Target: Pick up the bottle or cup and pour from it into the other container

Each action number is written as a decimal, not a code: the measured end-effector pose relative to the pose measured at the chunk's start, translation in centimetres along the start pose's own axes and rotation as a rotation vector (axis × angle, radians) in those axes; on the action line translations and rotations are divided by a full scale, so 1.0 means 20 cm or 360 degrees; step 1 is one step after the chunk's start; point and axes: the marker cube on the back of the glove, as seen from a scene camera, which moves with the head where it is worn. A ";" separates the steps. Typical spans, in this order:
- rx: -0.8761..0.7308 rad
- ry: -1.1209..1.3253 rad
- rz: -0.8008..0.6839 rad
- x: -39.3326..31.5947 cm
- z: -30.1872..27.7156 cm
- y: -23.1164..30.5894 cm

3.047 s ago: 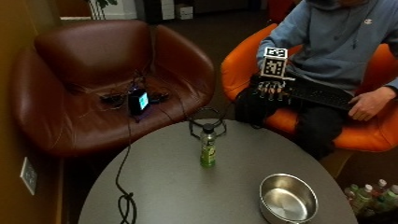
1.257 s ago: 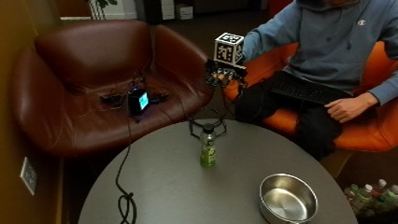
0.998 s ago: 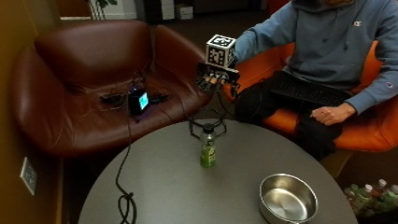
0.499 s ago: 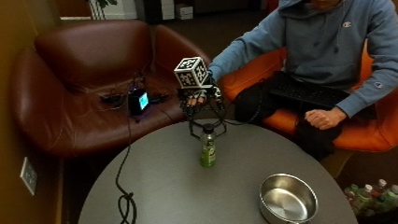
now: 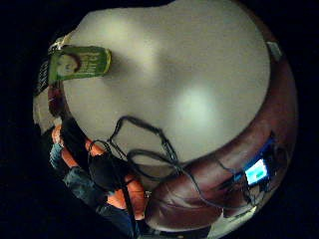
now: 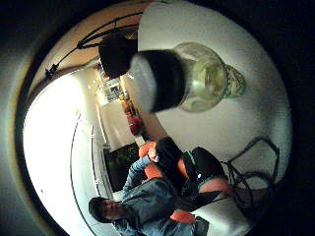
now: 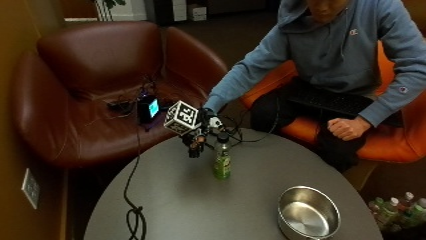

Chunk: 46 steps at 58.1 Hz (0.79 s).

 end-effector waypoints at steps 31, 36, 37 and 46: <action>-0.0080 -0.0737 -0.0480 -0.16 0.34 -0.40; -0.0012 -0.0693 -0.0441 -0.25 0.37 -0.40; -0.0006 -0.0686 -0.0433 -0.27 0.37 -0.40; 0.0056 -0.0646 -0.0474 -0.44 0.34 -0.33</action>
